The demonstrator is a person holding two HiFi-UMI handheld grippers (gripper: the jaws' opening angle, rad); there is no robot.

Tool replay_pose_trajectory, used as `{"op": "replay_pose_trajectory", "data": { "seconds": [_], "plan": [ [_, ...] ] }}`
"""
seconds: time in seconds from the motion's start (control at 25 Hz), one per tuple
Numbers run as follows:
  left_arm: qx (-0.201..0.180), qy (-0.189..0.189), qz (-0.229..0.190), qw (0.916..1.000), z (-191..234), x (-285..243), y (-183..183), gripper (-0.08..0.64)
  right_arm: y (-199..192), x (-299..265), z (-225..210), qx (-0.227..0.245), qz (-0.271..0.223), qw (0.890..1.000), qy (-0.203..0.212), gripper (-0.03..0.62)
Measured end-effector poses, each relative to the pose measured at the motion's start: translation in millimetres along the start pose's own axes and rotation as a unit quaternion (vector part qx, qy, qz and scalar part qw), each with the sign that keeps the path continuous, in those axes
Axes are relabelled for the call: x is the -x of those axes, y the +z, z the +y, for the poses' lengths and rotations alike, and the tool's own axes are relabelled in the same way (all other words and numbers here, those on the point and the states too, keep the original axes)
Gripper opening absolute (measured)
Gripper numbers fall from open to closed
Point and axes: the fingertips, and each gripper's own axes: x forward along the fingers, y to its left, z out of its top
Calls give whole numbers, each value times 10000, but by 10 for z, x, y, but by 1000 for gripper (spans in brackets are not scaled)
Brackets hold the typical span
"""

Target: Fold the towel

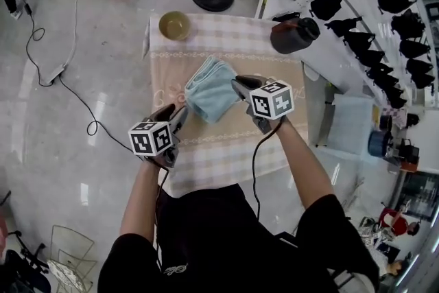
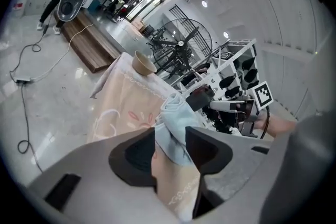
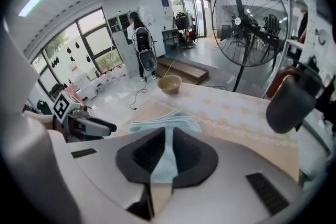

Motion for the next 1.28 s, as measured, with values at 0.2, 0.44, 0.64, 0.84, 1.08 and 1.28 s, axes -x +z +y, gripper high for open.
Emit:
{"op": "replay_pose_trajectory", "data": {
  "seconds": [0.2, 0.44, 0.64, 0.84, 1.08, 1.28],
  "plan": [
    [-794, 344, 275, 9959, -54, 152, -208, 3, -410, 26, 387, 127, -71, 9995, -294, 2],
    [-1237, 608, 417, 9896, -255, 294, -473, 3, -797, 197, 775, 86, -335, 9989, -330, 2],
    [-1584, 888, 159, 9832, -530, 502, -556, 3, -982, 427, 991, 211, -637, 9974, -262, 2],
    [-1979, 1267, -234, 9717, -880, 715, -515, 3, -971, 775, 1108, 345, -1138, 9927, -217, 2],
    [-2323, 1462, -743, 9587, -1403, 926, -481, 3, -926, 1216, 1159, 508, -1680, 9842, -212, 2],
    [-2644, 1574, -1229, 9435, -1817, 1098, -311, 3, -663, 1689, 1193, 691, -2352, 9691, -287, 2]
  ]
}}
